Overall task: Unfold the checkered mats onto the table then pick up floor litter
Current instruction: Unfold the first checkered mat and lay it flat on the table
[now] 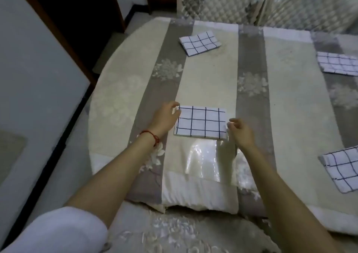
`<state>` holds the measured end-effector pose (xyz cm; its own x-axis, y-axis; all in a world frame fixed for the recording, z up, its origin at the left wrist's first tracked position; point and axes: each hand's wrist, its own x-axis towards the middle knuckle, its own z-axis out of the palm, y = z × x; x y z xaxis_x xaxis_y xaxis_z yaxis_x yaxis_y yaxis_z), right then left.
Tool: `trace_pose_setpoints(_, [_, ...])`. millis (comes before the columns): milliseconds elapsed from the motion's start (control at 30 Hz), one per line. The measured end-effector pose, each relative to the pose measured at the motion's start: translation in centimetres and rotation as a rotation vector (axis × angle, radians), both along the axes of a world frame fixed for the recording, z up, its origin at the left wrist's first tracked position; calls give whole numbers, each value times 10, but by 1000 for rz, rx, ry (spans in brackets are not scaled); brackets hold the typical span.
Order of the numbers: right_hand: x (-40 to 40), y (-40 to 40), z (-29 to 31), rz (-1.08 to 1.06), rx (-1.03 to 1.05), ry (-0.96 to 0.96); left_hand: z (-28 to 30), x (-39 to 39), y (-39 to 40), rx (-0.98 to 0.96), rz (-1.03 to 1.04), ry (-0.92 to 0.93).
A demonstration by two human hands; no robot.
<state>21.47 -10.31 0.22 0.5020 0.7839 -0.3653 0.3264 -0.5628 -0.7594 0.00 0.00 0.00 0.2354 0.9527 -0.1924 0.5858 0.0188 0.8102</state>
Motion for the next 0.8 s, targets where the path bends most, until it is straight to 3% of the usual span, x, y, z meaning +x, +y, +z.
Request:
trace_pose_setpoints(167, [-14, 16, -19, -1, -93, -206, -15, 19, 27, 58, -203, 209])
trace_pose_setpoints(367, [-26, 14, -28, -81, -98, -151, -28, 32, 30, 169, -285, 408])
trace_pose_setpoints(633, [-29, 3, -5, -263, 42, 31, -11, 20, 21, 10, -192, 20])
trace_pose_setpoints(800, [-26, -2, 25, -233, 221, 63, 7, 10, 8, -29, -202, -37])
